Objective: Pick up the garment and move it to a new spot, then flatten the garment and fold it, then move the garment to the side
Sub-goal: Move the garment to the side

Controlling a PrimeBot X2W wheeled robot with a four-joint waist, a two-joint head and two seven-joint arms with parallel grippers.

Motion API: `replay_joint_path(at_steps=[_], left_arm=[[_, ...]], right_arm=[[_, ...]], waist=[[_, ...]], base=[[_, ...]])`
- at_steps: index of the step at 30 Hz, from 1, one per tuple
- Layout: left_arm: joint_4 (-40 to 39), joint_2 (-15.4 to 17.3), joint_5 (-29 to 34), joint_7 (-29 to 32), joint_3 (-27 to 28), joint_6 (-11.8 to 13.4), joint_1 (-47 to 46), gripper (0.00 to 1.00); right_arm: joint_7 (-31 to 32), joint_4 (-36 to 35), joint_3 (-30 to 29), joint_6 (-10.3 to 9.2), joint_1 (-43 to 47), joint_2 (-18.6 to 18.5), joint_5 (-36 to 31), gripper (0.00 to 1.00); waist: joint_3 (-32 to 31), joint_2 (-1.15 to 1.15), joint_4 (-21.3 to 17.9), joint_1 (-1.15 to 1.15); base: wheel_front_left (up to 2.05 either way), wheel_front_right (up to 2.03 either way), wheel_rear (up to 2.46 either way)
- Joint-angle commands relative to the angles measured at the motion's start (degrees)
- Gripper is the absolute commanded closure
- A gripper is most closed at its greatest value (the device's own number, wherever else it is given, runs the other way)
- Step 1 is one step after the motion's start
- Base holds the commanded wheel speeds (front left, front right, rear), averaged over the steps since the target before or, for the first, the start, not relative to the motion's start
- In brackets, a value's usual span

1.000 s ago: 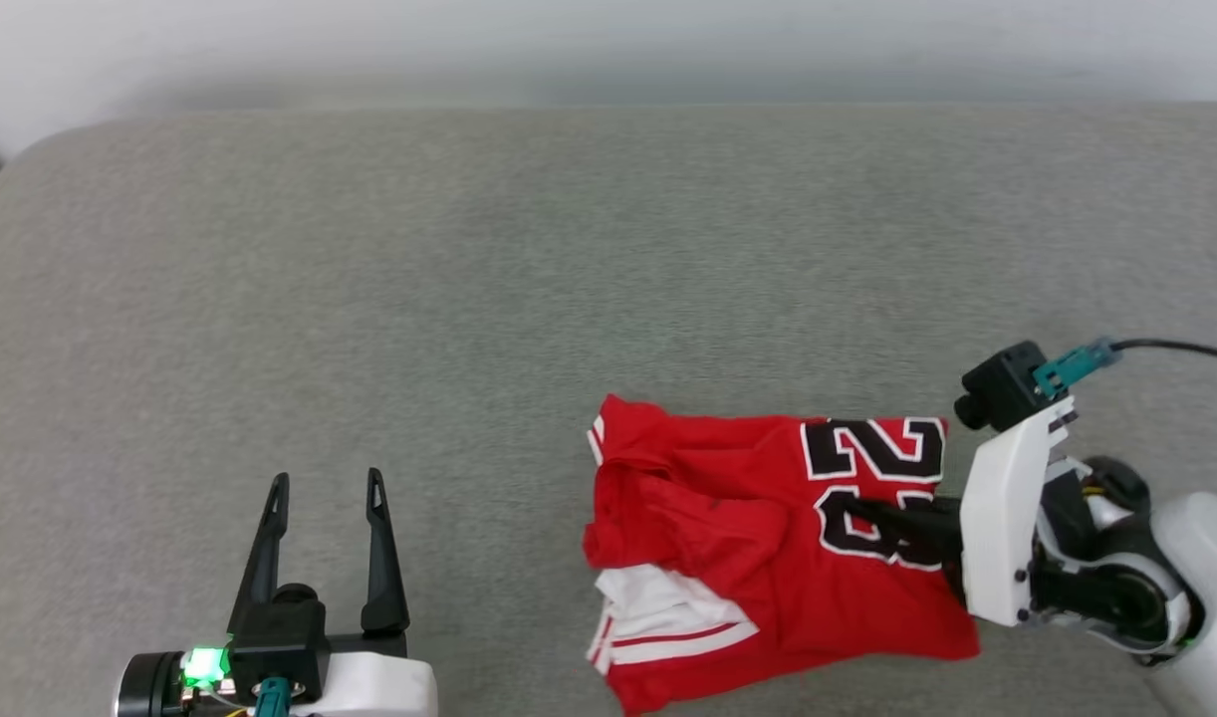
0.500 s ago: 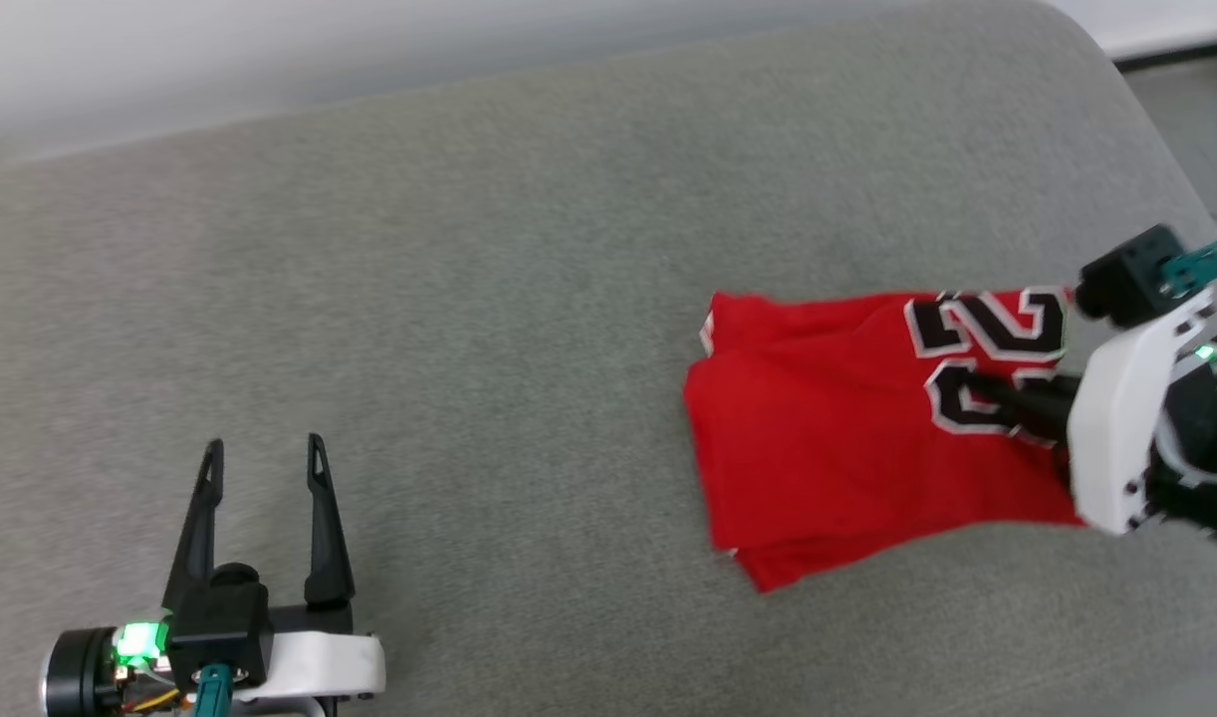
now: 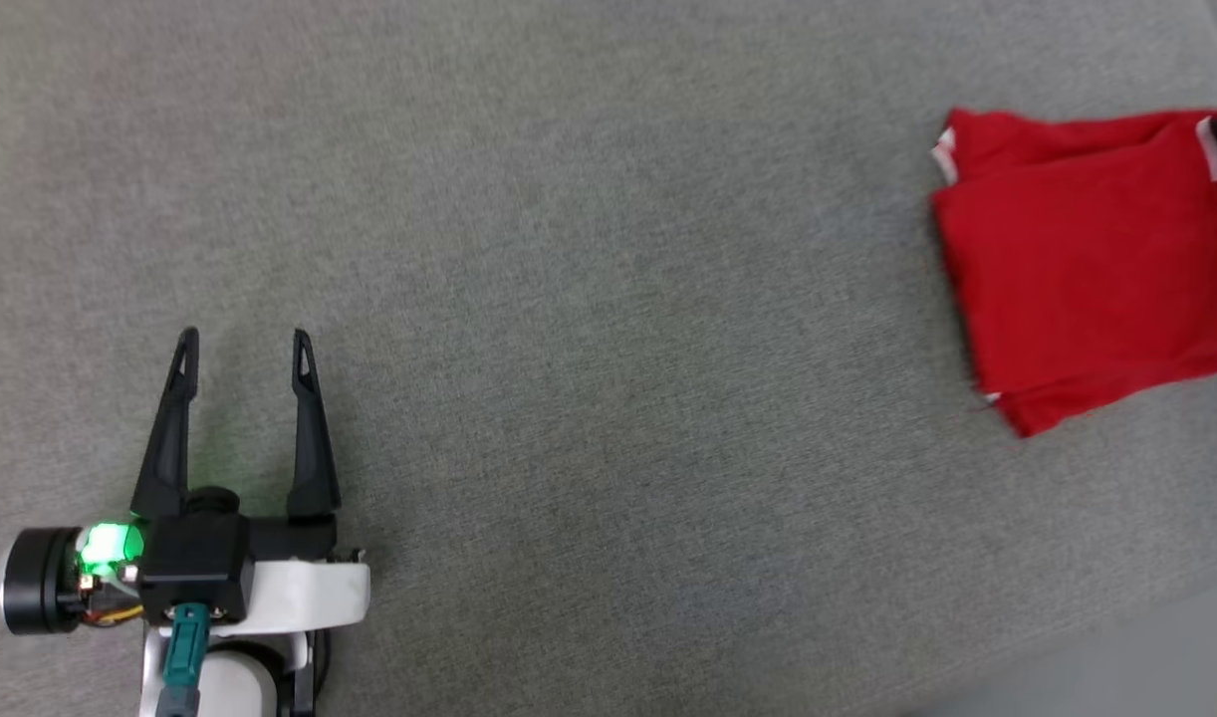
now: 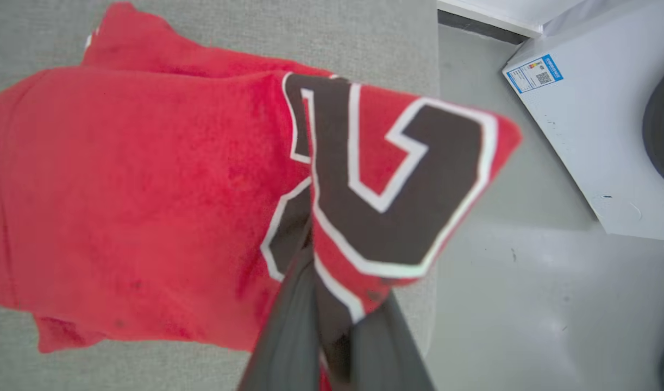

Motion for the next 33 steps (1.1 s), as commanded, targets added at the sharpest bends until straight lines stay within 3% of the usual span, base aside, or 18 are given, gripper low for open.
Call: replay_joint_path(at_steps=[1, 10, 19, 20, 21, 26, 33], left_arm=[[-0.6, 0.5, 0.2, -0.1, 0.0, 0.2, -1.2, 0.0], [-3.1, 1.9, 0.4, -0.1, -0.3, 0.8, -3.9, 0.0], [-5.2, 2.5, 0.5, -0.1, -1.5, 2.4, -4.3, 0.0], [-5.2, 2.4, 0.3, -0.1, -1.6, 2.7, -4.1, 0.0], [-5.1, 2.2, 0.1, -0.1, -1.8, 2.9, -3.9, 0.0], [-4.4, 0.9, -0.4, -0.1, -3.3, 3.5, -2.7, 0.0], [-3.0, -1.3, -1.4, -0.1, -4.3, 4.8, 0.2, 0.0]], right_arm=[[-0.6, 1.9, -1.1, -0.05, -1.8, 0.1, -0.2, 1.0], [-3.7, 13.5, -6.5, -0.05, -6.7, -0.1, -3.5, 1.0], [-6.7, 22.1, -10.1, -0.05, -9.0, 3.8, -6.9, 1.0], [-7.1, 23.0, -10.5, -0.05, -9.2, 4.3, -7.3, 0.76], [-7.5, 24.1, -11.0, -0.05, -9.6, 4.5, -8.1, 0.0], [-12.3, 28.8, -13.2, -0.06, -10.5, 4.5, -13.6, 0.0], [-29.3, 30.9, -18.2, -0.05, -11.0, 5.9, -24.0, 0.0]], waist=[[3.1, 0.0, 0.5, -0.01], [9.0, 0.0, 2.3, -0.01], [10.0, 0.0, 3.2, -0.01], [9.7, 0.0, 3.2, -0.01], [9.2, 0.0, 3.2, -0.01], [4.8, 0.0, 4.6, -0.01], [-3.1, 0.0, 7.0, -0.01]], base=[[0.0, 0.0, 0.0], [0.0, 0.0, 0.0], [0.0, 0.0, 0.0], [0.0, 0.0, 0.0], [0.0, 0.0, 0.0], [0.0, 0.0, 0.0], [0.0, 0.0, 0.0]])
